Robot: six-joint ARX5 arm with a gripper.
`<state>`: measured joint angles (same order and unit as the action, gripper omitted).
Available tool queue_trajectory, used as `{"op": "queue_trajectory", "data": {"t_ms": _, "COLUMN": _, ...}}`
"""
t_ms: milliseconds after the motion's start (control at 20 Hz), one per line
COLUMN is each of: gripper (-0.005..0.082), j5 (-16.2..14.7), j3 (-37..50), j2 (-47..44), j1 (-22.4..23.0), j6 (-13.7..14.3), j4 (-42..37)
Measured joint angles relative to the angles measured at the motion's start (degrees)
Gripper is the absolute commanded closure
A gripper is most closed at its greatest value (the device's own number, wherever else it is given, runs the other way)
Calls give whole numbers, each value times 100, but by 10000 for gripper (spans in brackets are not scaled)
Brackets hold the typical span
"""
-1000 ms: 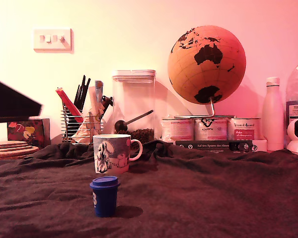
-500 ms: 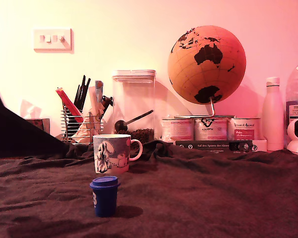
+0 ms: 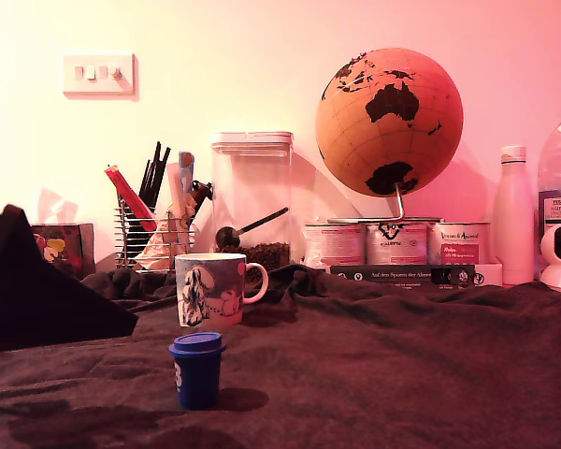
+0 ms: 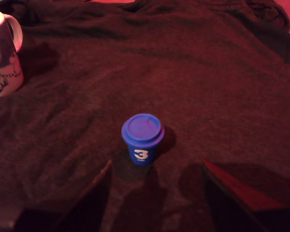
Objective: Pick up the coffee capsules on the table and drop them inside the coffee cup
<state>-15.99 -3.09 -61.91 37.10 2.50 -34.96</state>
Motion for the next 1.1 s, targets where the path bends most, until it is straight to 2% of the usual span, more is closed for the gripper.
{"op": "queue_trajectory", "data": {"t_ms": 100, "gripper": 249, "j5": 2, "j3": -2, "j2": -162, "j1": 0, "j6": 120, "j4": -48}}
{"op": "queue_trajectory", "data": {"t_ms": 300, "gripper": 249, "j5": -13, "j3": -114, "j2": -595, "j1": 0, "j6": 140, "j4": -212}}
{"op": "queue_trajectory", "data": {"t_ms": 950, "gripper": 250, "j5": -264, "j3": -1567, "j2": -2951, "j1": 0, "j6": 85, "j4": -310}}
{"op": "queue_trajectory", "data": {"t_ms": 1100, "gripper": 251, "j5": -293, "j3": -1851, "j2": -3248, "j1": 0, "j6": 70, "j4": -155}}
